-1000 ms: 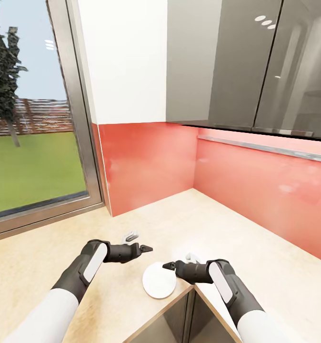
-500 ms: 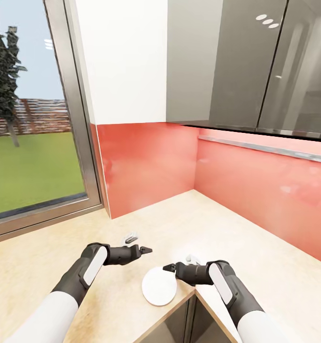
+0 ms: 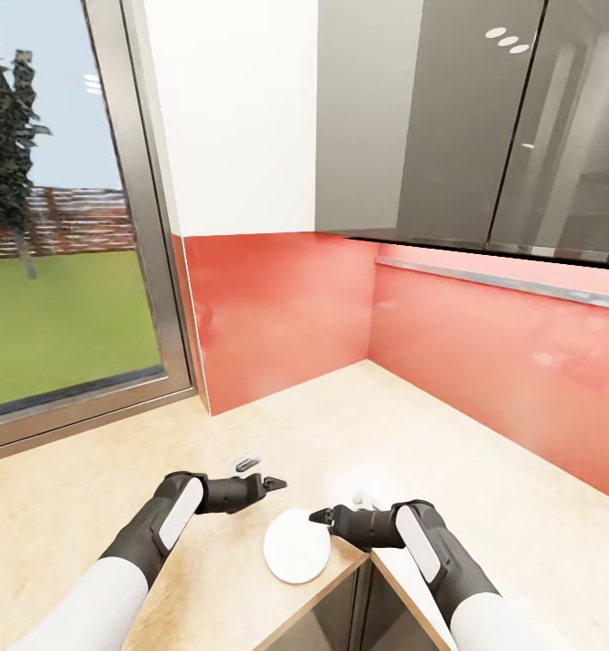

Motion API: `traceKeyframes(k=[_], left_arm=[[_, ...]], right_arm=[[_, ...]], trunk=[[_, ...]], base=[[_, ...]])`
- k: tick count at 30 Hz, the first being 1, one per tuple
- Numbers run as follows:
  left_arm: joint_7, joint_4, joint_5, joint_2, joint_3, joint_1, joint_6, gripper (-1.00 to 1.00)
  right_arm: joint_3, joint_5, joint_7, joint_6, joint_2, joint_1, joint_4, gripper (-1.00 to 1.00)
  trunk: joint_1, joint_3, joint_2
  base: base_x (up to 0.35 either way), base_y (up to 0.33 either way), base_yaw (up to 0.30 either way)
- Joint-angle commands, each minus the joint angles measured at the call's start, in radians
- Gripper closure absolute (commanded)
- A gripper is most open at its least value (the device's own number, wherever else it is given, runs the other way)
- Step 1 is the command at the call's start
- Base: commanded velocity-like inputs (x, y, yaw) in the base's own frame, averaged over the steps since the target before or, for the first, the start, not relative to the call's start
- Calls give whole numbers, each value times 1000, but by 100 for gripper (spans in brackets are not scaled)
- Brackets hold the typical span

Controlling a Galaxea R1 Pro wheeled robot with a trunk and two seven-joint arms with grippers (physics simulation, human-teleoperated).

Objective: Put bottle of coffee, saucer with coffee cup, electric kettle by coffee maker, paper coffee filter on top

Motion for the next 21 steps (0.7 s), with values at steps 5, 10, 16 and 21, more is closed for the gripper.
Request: traceKeyframes(k=[5,10,16,21], left_arm=[[-19,-2,-2,0,0,-1,4,-100],[-26,-2,-1,19,2,-1,9,-100],[-35,-4,1,43,0,-1,14,-100],[-138,-9,-3,101,-3,6,15,-100]], right_arm=[[0,10,5,2,1,-1,-2,-100],[0,10,5,2,2,-1,-4,-100],[0,10,5,2,2,-1,-4,-100],[0,10,5,2,2,-1,-3,-100]], trunk=[[0,-2,-2],[0,-2,-2],[0,-2,-2],[0,-2,-2]], base=[[0,0,0],[0,0,0],[0,0,0],[0,0,0]])
